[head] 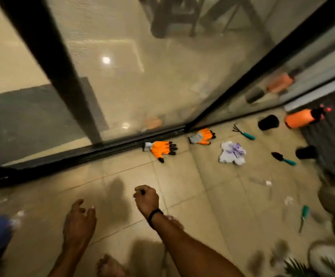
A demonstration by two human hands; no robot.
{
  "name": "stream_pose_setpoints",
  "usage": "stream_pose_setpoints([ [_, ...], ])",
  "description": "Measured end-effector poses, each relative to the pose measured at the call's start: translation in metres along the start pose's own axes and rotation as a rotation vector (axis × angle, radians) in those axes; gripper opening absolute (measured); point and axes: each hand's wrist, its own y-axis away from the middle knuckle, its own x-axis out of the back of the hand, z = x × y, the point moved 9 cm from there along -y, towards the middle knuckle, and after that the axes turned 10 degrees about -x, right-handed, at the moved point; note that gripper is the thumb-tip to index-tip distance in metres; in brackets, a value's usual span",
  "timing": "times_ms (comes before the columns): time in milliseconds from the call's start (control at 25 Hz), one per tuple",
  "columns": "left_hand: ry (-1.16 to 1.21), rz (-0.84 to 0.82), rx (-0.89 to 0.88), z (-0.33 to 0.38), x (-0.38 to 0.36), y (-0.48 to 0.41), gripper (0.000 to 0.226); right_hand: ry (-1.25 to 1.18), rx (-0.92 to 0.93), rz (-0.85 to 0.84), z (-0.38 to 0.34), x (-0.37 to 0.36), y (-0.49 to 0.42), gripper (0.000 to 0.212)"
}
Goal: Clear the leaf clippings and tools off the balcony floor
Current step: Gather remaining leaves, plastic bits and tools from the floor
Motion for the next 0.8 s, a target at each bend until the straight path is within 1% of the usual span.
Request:
stream_pose_setpoints([
  [80, -0.058, -0.103, -0.107, 0.053, -0.056, 0.005, 0.047, -0.094, -0.082, 0.074, 0.038, 0.074, -0.03, 0.021],
  [200, -0.122, -0.196, -0.224, 0.128, -0.146, 0.017, 0.046, -0.207, -0.195, 0.185, 0.106, 0.185, -0.069, 0.025],
  [400, -0.288, -0.363, -0.226, 0.214, -0.289, 0.053, 0.049, -0.311, -0.343, 0.232, 0.201, 0.339, -0.094, 0.022],
  [480, -0.342, -0.415, -0.229, 0.255, -0.342, 0.071, 0.049, -0.321, -0.36, 0.232, 0.227, 0.395, -0.102, 0.02],
  [640, -0.327, -0.51, -0.337, 0.359, -0.452, 0.09, 0.052, -0.362, -0.409, 0.311, 0.265, 0.5, -0.134, 0.017],
  [720, -0.3, -0.559, -0.377, 0.405, -0.499, 0.088, 0.056, -0.391, -0.427, 0.333, 0.273, 0.538, -0.156, 0.018],
  [800, -0.325, -0.593, -0.375, 0.434, -0.545, 0.074, 0.063, -0.429, -0.439, 0.297, 0.276, 0.561, -0.184, 0.023],
])
